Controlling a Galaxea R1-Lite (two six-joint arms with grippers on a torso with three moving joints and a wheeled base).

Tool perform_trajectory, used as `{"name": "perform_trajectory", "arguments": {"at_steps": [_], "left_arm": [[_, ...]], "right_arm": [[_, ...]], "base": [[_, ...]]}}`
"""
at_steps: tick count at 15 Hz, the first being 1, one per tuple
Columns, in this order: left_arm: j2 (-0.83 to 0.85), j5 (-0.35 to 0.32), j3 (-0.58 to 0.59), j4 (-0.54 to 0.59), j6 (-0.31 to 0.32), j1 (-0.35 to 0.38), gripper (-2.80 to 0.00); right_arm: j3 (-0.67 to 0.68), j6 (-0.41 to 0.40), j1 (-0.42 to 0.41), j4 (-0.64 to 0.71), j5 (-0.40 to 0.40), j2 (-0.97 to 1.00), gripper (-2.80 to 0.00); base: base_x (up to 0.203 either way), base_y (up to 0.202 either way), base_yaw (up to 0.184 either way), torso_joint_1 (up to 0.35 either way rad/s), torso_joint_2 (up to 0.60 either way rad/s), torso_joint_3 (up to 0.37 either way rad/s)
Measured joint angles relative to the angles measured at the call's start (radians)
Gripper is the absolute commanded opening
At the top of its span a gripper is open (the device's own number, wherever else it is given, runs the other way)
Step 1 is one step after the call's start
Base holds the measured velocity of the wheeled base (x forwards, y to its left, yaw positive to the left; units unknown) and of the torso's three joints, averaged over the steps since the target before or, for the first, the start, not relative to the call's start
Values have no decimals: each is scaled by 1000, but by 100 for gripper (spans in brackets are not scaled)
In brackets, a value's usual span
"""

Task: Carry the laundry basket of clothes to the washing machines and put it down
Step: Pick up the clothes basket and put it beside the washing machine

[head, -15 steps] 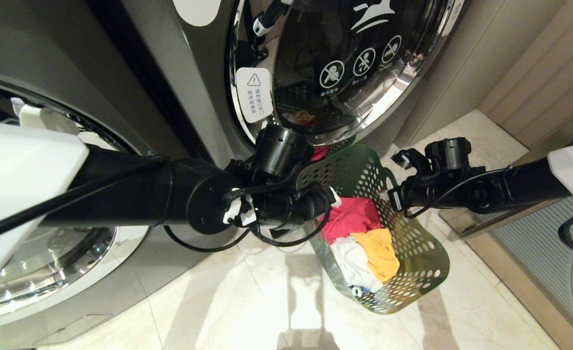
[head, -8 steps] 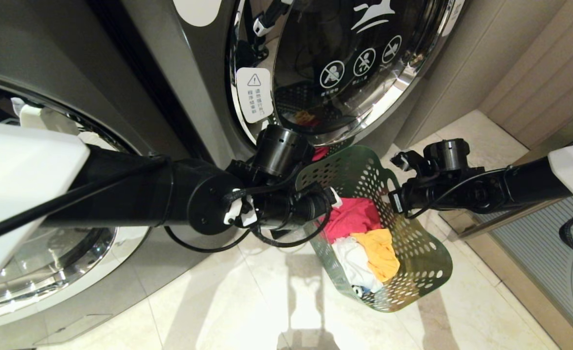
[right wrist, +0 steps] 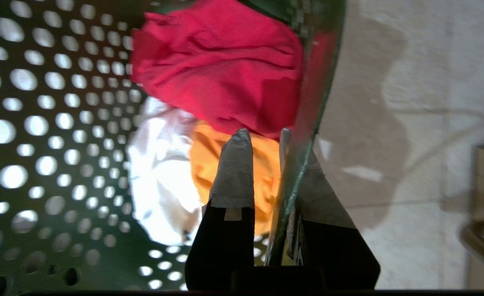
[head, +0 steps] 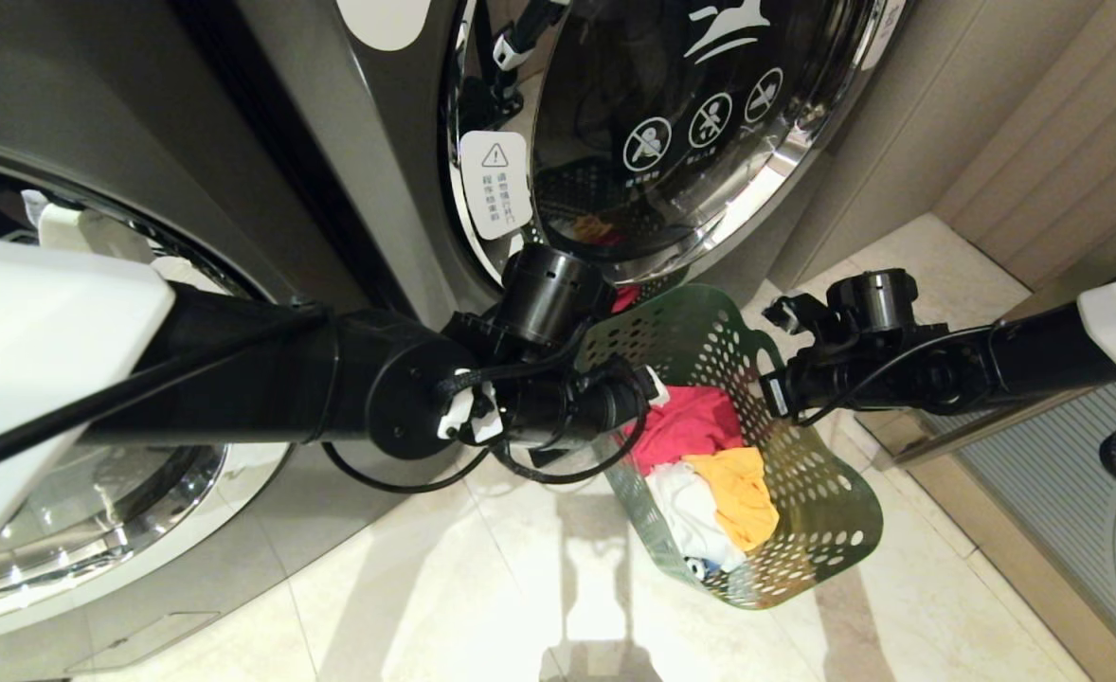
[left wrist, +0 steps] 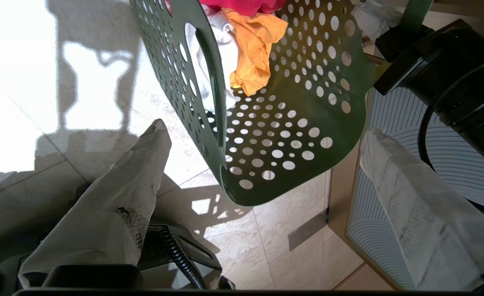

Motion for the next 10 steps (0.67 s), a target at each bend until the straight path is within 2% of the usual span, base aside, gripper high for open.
{"name": "perform_trajectory", "arguments": {"at_steps": [2, 3, 10], "left_arm": [[0, 0, 0, 0, 0, -3, 0], [0, 0, 0, 0, 0, -5, 0], [0, 1, 0, 2, 0, -14, 0]], "right_arm": [[23, -2, 0, 17, -46, -21, -280], [29, -1, 0, 32, -51, -30, 0], [27, -3, 0, 37, -52, -34, 0]], "base": [[0, 0, 0, 0, 0, 0], [0, 0, 0, 0, 0, 0], [0, 0, 0, 0, 0, 0]]}}
